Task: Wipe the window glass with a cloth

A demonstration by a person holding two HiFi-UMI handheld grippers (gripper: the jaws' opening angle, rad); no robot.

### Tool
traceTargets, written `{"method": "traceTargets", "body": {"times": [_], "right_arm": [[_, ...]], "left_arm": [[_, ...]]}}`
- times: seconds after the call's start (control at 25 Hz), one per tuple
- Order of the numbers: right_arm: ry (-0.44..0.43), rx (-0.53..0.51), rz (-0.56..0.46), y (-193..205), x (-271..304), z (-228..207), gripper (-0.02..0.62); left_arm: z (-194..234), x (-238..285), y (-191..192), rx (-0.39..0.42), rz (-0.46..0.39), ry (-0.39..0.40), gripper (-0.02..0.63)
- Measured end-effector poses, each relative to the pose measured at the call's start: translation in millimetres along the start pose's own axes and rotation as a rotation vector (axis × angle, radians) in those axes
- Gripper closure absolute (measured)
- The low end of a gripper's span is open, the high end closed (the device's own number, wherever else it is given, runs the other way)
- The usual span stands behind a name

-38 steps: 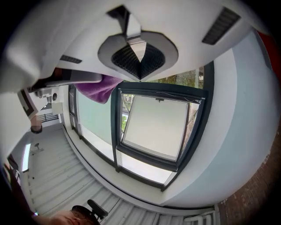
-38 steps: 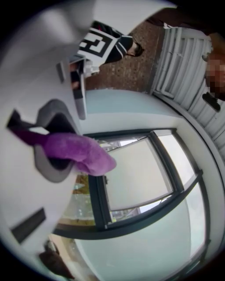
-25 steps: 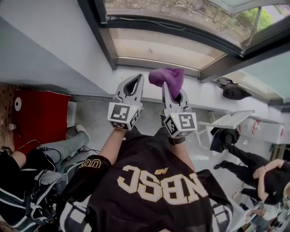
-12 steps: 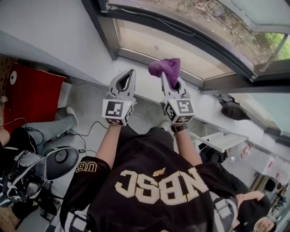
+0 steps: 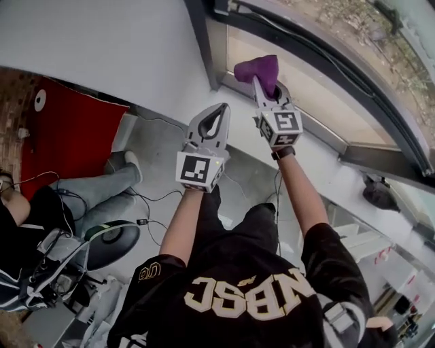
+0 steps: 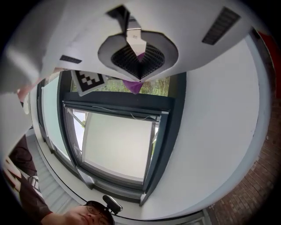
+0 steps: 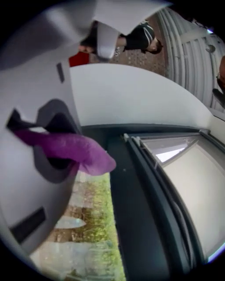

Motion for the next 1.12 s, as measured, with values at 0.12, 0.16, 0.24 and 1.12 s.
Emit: {"method": "traceTargets", "body": {"times": [0.12,0.16,0.24,1.12], "right_arm": [[0.012,-0.014,-0.008,-2,62,1,0.552],[0.024,-0.009,-0.018,-6,81,0,0.552],[0.038,-0.01,-0.041,-12,114,1,0.552],[0.656,0.154,-0.017,92,-178,-259,0.552]], "left_arm": [[32,-3,0,-0.022,0.022,-0.009,0.588],[42,-5,0,-0.023,0.028,-0.006,0.588],[56,-11,3,-0.007,0.045,-0.003,0.588],[-137,85,95,-0.025,0.199,0.258,0.588]]}}
Point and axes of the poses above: the fingertips, and each gripper's own axes: x forward along the fingers, z to its left, y out of its underside, the point moved 2 cm from there along -x, backward along the fingers, and after that the axes turned 11 degrees about -x, right-handed, at the moved point
